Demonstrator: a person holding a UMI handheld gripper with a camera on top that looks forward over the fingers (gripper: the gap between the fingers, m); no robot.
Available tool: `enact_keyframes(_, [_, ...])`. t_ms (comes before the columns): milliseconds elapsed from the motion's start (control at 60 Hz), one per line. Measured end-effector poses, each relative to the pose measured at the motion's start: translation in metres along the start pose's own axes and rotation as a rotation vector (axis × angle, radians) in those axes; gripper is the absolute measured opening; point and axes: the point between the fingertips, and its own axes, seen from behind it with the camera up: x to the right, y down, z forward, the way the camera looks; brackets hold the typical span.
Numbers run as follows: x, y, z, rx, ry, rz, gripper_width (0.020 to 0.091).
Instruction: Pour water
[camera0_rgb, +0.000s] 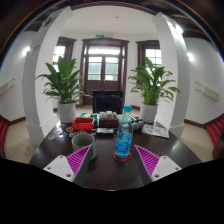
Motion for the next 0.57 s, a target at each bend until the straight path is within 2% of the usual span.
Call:
enact_keyframes(100, [-0.007, -0.004, -0.018, -0.011, -0.011, -0.026, 0.0827])
enact_keyframes(267, [-0.021, -0.018, -0.044, 0.030, -0.048, -0.014, 0.0821])
enact_keyframes(567, [-0.021, -0.020, -0.052, 0.033, -0.051, -0.014, 0.0817])
